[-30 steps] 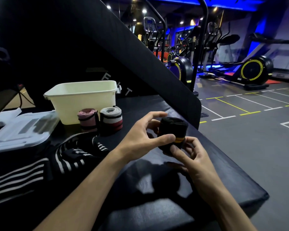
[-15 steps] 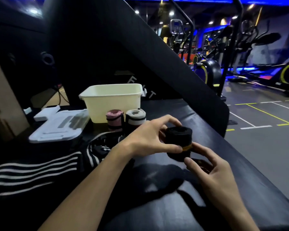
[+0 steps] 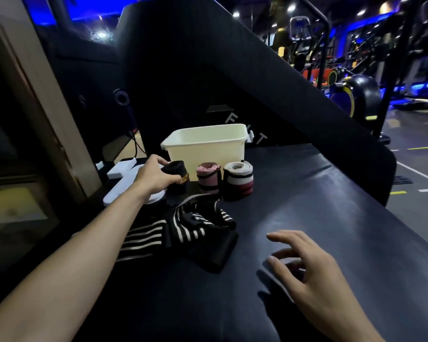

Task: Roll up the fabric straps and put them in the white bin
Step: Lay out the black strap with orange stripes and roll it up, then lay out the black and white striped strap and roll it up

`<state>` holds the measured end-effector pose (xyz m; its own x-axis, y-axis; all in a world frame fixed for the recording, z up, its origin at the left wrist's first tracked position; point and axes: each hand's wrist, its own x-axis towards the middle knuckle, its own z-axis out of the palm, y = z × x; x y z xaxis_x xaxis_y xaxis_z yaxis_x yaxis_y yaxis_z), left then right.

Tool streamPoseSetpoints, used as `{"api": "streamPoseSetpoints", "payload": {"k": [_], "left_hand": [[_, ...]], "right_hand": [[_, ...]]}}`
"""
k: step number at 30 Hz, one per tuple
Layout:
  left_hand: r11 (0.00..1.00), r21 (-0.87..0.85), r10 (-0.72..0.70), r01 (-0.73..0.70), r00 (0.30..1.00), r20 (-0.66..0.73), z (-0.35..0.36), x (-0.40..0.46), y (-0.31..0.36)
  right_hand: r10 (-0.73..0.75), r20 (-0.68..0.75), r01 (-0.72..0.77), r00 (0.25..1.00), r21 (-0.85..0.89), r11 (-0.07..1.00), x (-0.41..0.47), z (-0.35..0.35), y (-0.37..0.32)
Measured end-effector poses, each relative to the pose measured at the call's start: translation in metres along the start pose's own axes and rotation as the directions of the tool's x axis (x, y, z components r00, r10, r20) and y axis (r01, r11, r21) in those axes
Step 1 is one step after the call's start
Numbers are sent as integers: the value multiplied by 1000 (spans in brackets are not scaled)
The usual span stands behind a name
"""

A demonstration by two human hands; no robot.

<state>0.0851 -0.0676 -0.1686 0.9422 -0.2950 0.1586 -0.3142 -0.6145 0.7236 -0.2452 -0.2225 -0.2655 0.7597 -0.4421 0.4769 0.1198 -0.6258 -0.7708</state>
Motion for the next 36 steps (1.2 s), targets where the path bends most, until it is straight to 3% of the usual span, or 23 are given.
{"api": "streamPoseSetpoints", "payload": {"k": [9, 11, 15, 19, 25, 29, 31, 34, 36], "left_hand": [[987, 148, -62, 66, 998, -30, 46, 26, 0], [980, 196, -15, 17, 1000, -12, 41, 19, 3], [936, 285, 225, -204, 974, -41, 15, -13, 7], [857, 431, 211, -283, 955, 208, 7, -48, -3], [726, 581, 324, -368, 928, 183, 10, -64, -4], [853, 286, 454, -437, 891, 8, 1, -83, 24], [843, 180, 520, -508, 854, -27, -3, -98, 46], [799, 23, 600, -601, 799, 44, -5, -130, 78], [759, -30, 650, -650, 755, 83, -2, -152, 92]], "right_hand": [[18, 10, -17, 1000, -55, 998, 2, 0, 0], [24, 17, -23, 1000, -72, 997, 2, 0, 1], [40, 37, -36, 999, -103, 994, 1, 2, 2], [51, 35, -46, 998, -139, 989, -1, 1, -1], [46, 15, -42, 999, -180, 983, -12, 0, -9], [71, -3, -71, 997, -72, 995, -23, -2, -16], [84, -42, -81, 996, 65, 995, -25, -1, -21], [156, -148, -98, 977, 341, 935, -26, 0, -30], [173, -205, -75, 963, 412, 908, -25, -3, -33]]}}
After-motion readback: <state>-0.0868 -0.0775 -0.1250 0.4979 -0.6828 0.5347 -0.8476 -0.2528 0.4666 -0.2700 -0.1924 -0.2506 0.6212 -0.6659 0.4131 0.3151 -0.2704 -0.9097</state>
